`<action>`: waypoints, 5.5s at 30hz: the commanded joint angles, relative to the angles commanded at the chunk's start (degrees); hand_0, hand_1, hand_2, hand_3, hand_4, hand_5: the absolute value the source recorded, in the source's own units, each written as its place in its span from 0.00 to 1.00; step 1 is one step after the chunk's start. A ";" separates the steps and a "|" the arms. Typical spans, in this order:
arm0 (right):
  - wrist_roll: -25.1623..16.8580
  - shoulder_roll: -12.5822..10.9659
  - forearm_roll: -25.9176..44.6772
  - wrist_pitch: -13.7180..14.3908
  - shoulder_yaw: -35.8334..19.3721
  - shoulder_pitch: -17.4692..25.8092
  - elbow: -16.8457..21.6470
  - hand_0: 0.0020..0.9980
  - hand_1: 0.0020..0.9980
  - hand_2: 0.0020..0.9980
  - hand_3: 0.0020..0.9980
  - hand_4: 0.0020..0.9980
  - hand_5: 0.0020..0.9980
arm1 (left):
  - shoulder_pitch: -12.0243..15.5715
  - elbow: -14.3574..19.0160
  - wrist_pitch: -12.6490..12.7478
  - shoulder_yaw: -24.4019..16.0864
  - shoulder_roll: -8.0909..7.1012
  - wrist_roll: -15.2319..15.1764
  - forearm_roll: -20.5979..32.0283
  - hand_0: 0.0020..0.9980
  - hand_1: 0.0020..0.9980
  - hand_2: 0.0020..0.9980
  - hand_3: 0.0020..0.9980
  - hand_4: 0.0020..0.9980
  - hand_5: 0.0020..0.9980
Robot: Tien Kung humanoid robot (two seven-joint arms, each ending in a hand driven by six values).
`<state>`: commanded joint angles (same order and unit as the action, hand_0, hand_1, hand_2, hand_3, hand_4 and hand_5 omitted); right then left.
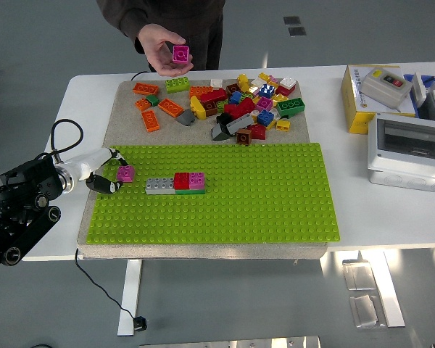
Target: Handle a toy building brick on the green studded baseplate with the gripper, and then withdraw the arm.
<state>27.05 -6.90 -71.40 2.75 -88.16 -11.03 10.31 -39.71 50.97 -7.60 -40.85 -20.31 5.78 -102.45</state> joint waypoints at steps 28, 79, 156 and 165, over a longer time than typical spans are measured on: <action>0.10 0.37 -4.63 -0.71 -4.81 0.13 0.02 0.66 0.56 0.60 0.76 0.65 1.00 | 0.46 -0.55 0.65 -1.33 1.11 0.27 -0.85 1.00 1.00 1.00 0.70 0.64 0.19; -0.24 0.03 -3.15 -0.58 -4.63 0.50 0.00 0.66 0.59 0.61 0.76 0.65 1.00 | 5.03 20.04 -6.57 -11.71 1.07 12.48 -2.24 1.00 1.00 0.99 0.55 0.58 0.22; -0.73 0.13 -2.80 -0.20 -3.46 0.19 0.00 0.67 0.59 0.60 0.76 0.65 1.00 | 3.80 15.12 -3.76 -3.07 7.03 12.26 -6.16 1.00 1.00 0.99 0.55 0.58 0.22; -0.76 0.10 -3.01 -0.03 -3.73 0.18 0.00 0.67 0.59 0.60 0.76 0.64 1.00 | 3.87 15.63 -4.35 -3.59 6.80 12.22 -6.55 1.00 0.99 0.98 0.55 0.57 0.22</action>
<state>26.28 -6.79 -74.41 2.72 -91.90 -10.85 10.31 -35.84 66.60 -11.95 -44.44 -13.51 18.00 -108.99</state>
